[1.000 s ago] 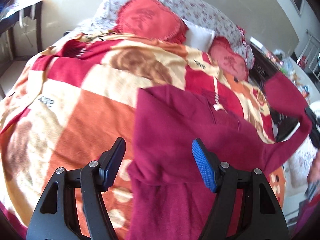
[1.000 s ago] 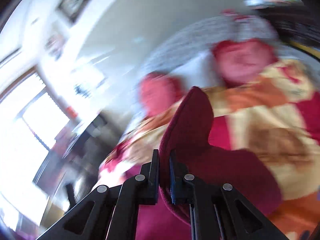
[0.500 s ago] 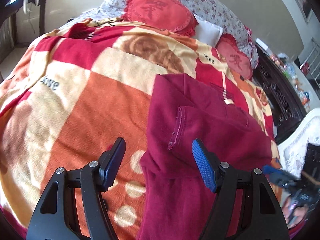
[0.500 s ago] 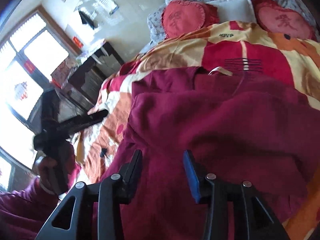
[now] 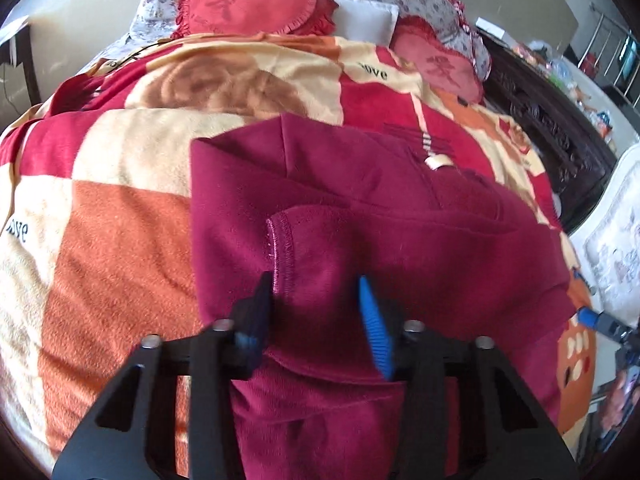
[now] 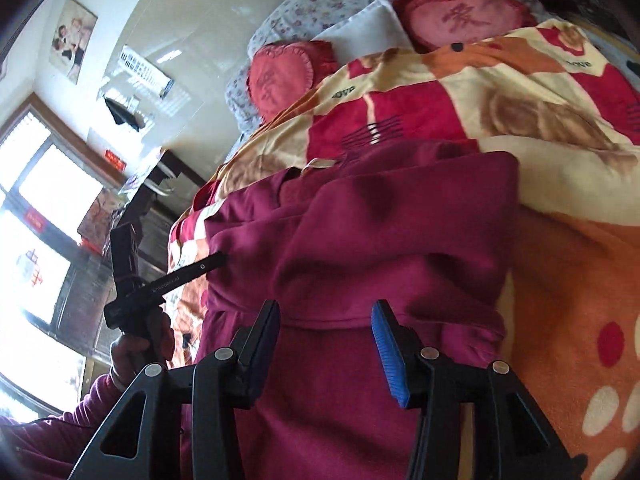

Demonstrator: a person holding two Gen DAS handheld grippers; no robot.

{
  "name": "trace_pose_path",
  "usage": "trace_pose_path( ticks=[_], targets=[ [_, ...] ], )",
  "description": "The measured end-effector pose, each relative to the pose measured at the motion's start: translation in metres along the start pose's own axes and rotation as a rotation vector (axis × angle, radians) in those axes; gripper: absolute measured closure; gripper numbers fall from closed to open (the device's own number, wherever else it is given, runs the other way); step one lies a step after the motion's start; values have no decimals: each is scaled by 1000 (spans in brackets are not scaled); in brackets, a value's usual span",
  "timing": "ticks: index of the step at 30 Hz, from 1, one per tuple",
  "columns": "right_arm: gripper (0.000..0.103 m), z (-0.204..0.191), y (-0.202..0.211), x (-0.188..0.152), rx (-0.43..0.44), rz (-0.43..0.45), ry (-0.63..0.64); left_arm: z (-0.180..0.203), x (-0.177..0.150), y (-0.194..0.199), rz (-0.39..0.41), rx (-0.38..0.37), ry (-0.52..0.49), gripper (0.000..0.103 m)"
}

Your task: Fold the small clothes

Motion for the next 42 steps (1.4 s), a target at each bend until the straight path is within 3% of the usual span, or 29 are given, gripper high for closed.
trace_pose_path(
  ticks=[1,3,8,10,16,19,21,24,29,32,34,36,37,39,42],
  targets=[
    [57,2,3,0,-6,12,-2,1,0,-1,-10,-3,3,87],
    [57,5,12,2,-25,40,-5,-1,1,7,2,-18,21,90],
    [57,9,28,6,-108,71,21,-10,13,46,90,-52,42,91],
    [57,8,27,6,-128,54,42,-18,15,51,89,-39,54,91],
    [57,0,7,-2,-246,-28,160,-18,-2,27,6,-16,41,91],
    [57,6,-8,-5,-246,-66,203,-15,-6,20,-4,3,49,91],
    [57,18,-23,-12,-310,-176,211,-16,-7,21,-6,-4,61,91],
    [57,32,-29,-32,-304,-306,168,-18,-7,21,-6,-10,52,91],
    [57,24,13,-28,-264,-162,137,-16,-6,19,-8,0,42,91],
    [57,18,26,-15,-355,-48,206,-18,-6,17,-15,-1,60,91],
    [58,21,17,-8,-357,-71,250,-20,-6,17,-20,-6,73,91],
    [85,25,-3,-9,-415,-125,334,-21,-6,20,-21,-11,77,91],
    [94,27,-10,-11,-435,-151,360,-21,-6,21,-19,-9,72,91],
    [97,23,-12,-16,-446,-153,388,-21,-7,25,-13,-6,59,91],
    [99,16,1,-24,-390,-168,377,-19,-6,26,-5,-4,48,91]
  ],
)
Point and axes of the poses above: each gripper's, at about its wrist camera, not at the fingertips, and y roughly against the way its jaws point, z to its right, x to its top, the point moved 1 cm from there along -y, roughly the way its jaws point, and after that the axes turned 12 degrees about x, right-handed, at the moved point
